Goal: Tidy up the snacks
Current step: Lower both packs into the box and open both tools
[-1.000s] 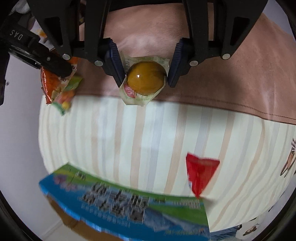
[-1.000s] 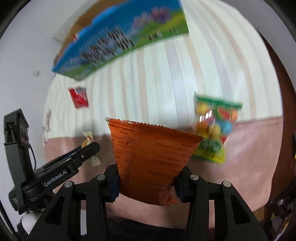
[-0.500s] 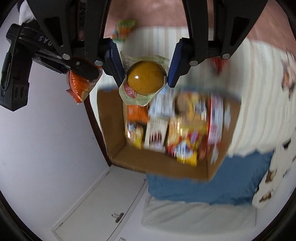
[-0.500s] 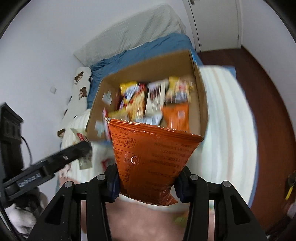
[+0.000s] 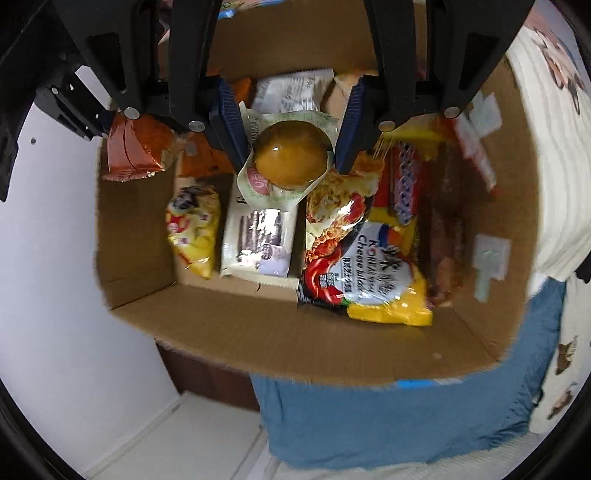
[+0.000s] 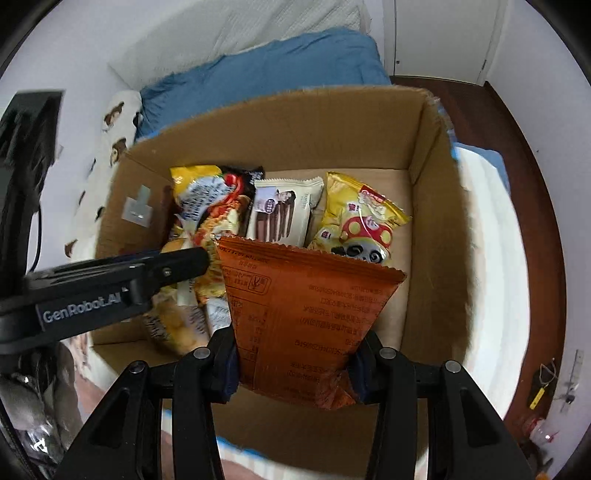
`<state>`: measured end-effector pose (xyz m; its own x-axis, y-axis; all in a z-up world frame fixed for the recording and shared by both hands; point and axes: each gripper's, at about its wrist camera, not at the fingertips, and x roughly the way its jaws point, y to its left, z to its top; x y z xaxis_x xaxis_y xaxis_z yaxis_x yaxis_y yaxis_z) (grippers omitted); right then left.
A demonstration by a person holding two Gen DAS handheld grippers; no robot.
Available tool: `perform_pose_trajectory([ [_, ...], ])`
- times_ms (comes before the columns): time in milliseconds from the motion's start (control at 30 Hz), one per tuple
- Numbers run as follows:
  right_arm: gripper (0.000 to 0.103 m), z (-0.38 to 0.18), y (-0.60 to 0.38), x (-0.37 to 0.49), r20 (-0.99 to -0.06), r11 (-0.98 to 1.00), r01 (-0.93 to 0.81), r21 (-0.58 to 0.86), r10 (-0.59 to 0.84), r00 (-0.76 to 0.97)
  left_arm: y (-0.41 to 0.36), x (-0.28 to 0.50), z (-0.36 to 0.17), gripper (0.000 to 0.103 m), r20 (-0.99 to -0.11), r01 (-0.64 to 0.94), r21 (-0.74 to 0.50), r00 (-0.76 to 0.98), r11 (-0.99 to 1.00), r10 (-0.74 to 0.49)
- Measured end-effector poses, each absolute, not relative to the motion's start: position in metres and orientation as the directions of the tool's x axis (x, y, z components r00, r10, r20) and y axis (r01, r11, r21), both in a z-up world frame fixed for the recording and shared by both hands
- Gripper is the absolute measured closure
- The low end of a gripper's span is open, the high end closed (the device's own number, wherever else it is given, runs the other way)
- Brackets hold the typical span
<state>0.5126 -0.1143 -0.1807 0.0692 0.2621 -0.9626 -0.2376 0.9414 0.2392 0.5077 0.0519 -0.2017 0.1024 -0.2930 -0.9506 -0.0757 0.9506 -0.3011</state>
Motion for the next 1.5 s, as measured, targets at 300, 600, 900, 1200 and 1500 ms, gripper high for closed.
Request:
perform_pose_trajectory([
  [300, 0.012, -0.210, -0.111, 0.533, -0.961, 0.945, -0.190, 0.266, 0.275, 0.020, 0.060, 0.517, -0.218, 0.021, -0.961, -0.081, -0.272, 0.077, 0.959, -0.267],
  [600, 0.005, -0.195, -0.103, 0.524, -0.976, 0.955, -0.225, 0.195, 0.211, 0.047, 0.069, 0.503, -0.190, 0.010, -0.959, -0.070, -0.257, 0.140, 0.964, -0.245],
  [900, 0.005, -0.160, -0.123, 0.500, -0.967, 0.965, -0.214, 0.153, 0.190, 0.170, 0.080, 0.453, -0.164, 0.010, -0.947, -0.081, -0.182, 0.281, 0.980, -0.153],
  [1200, 0.005, -0.115, -0.141, 0.446, -0.929, 0.968, -0.227, 0.106, 0.178, 0.324, 0.088, 0.379, -0.131, 0.010, -0.884, -0.121, -0.100, 0.466, 0.988, -0.033],
  [1500, 0.005, -0.068, -0.145, 0.385, -0.877, 0.963, -0.251, 0.099, 0.204, 0.436, 0.077, 0.314, -0.095, 0.010, -0.816, -0.108, -0.049, 0.578, 0.993, 0.022],
])
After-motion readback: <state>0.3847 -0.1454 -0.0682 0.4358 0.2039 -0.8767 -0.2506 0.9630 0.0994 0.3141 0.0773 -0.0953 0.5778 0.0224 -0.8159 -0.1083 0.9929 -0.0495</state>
